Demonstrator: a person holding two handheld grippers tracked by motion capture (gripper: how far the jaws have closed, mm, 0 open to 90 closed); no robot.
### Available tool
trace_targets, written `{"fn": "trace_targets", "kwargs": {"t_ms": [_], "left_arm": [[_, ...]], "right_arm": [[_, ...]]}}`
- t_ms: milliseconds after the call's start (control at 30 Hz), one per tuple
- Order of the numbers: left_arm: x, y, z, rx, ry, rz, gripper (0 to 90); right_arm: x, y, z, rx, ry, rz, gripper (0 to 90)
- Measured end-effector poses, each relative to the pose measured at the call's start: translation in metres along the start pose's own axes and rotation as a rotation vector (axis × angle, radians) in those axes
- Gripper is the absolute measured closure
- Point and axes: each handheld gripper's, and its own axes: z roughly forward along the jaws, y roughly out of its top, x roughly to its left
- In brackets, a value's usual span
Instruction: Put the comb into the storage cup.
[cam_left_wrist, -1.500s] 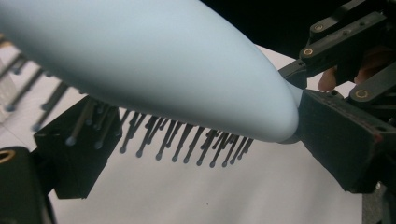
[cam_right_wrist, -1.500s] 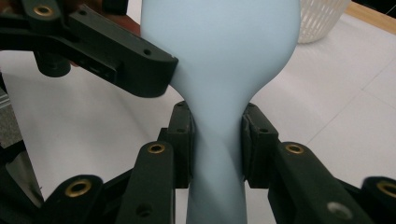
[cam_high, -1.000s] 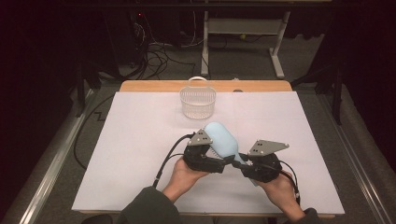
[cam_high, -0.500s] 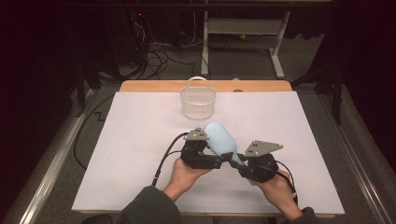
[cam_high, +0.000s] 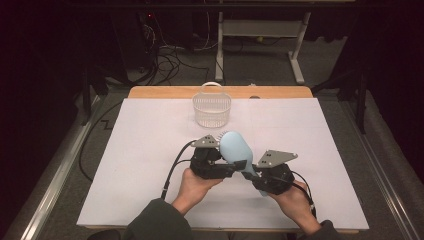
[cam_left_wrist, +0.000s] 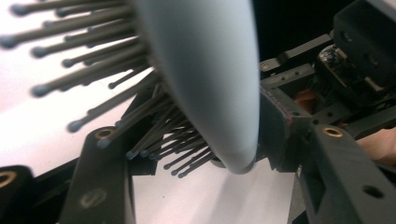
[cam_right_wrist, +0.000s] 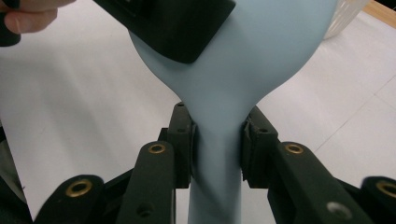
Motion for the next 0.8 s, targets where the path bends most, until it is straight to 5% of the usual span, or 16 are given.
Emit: {"fn": "trace_targets", "kwargs": {"t_ms": [800], "left_arm": [[-0.0064,0.0068,-0.0090,0.020,-0.002,0.014,52.8]], "right_arm": [[-0.0007,0.0047,0.0032,-0.023,0.062,0.025,69.7]]}}
